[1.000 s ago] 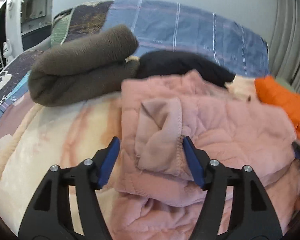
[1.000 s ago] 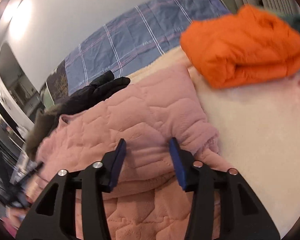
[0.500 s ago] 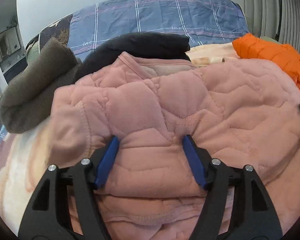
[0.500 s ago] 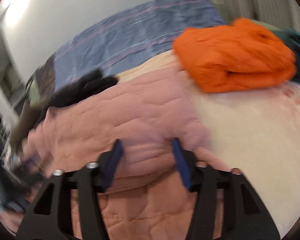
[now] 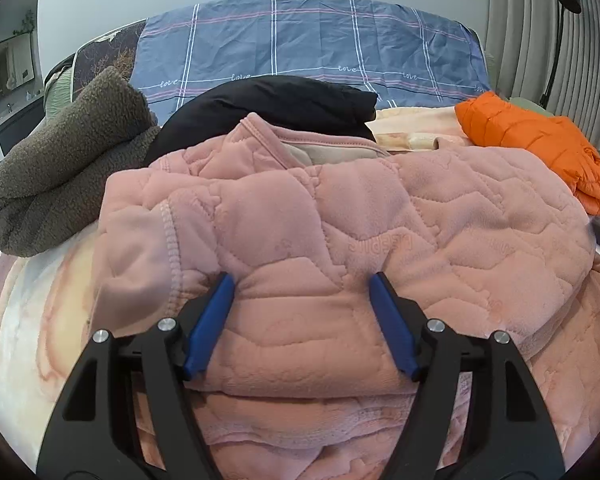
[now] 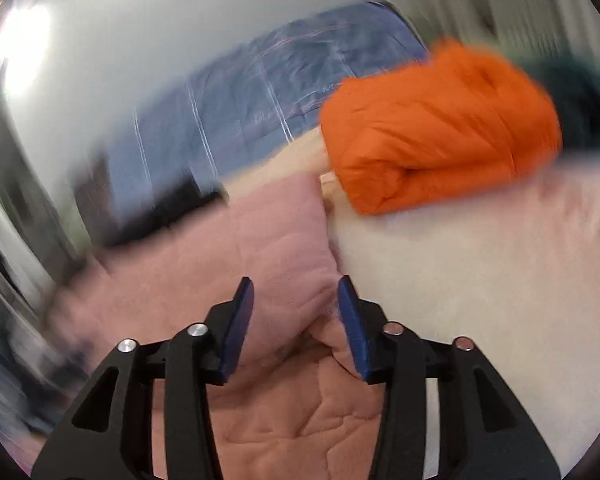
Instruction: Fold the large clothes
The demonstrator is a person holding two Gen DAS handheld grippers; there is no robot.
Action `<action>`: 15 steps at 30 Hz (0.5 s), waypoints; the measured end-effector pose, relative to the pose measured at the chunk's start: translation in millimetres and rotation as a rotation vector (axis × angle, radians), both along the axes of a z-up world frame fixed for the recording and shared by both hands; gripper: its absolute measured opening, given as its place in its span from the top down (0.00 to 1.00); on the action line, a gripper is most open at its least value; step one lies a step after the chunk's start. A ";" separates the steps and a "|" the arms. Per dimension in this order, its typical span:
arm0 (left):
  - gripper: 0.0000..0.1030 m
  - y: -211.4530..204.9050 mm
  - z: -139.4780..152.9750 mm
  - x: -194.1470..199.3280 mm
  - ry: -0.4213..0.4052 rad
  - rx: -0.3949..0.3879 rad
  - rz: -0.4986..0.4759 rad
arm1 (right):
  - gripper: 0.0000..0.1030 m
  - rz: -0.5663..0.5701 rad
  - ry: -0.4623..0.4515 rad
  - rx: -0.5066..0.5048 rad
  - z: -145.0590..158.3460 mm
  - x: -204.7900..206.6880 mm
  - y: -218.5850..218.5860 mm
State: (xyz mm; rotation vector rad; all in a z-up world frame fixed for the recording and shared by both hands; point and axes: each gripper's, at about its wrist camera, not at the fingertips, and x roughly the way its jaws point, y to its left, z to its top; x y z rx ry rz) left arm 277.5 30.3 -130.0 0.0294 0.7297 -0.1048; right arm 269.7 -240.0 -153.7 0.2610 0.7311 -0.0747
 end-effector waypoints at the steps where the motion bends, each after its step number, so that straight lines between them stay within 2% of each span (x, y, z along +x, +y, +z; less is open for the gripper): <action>1: 0.30 0.4 0.2 -0.1 -0.001 -0.005 -0.002 | 0.47 -0.025 0.053 0.019 -9.9 7.4 -4.8; 2: 0.30 0.3 0.0 -0.1 -0.002 -0.006 -0.002 | 0.37 -0.051 0.071 0.069 -13.5 9.3 -14.9; 3: 0.30 0.5 -1.0 0.5 -0.001 -0.005 -0.002 | 0.34 -0.064 0.081 0.129 -16.2 9.4 -23.9; 5: 0.30 0.4 -0.1 -0.5 0.002 0.001 -0.001 | 0.34 -0.053 0.072 0.198 -18.1 3.5 -34.8; 8: 0.29 5.1 16.4 -15.4 0.017 0.026 -0.013 | 0.34 -0.023 0.092 0.203 -4.2 -21.5 -43.2; 9: 0.28 12.1 25.2 -30.5 0.007 0.022 -0.030 | 0.34 -0.012 0.097 0.202 -1.4 -34.0 -46.4; 11: 0.14 29.7 36.5 -66.7 -0.019 0.052 -0.055 | 0.34 0.039 0.114 0.203 3.3 -68.0 -56.2; 13: 0.14 49.8 39.2 -99.2 -0.031 0.089 -0.074 | 0.34 0.101 0.164 0.225 -1.6 -100.4 -72.8; 15: 0.14 78.5 34.7 -132.9 0.003 0.097 -0.076 | 0.34 0.142 0.190 0.297 -9.7 -126.1 -89.0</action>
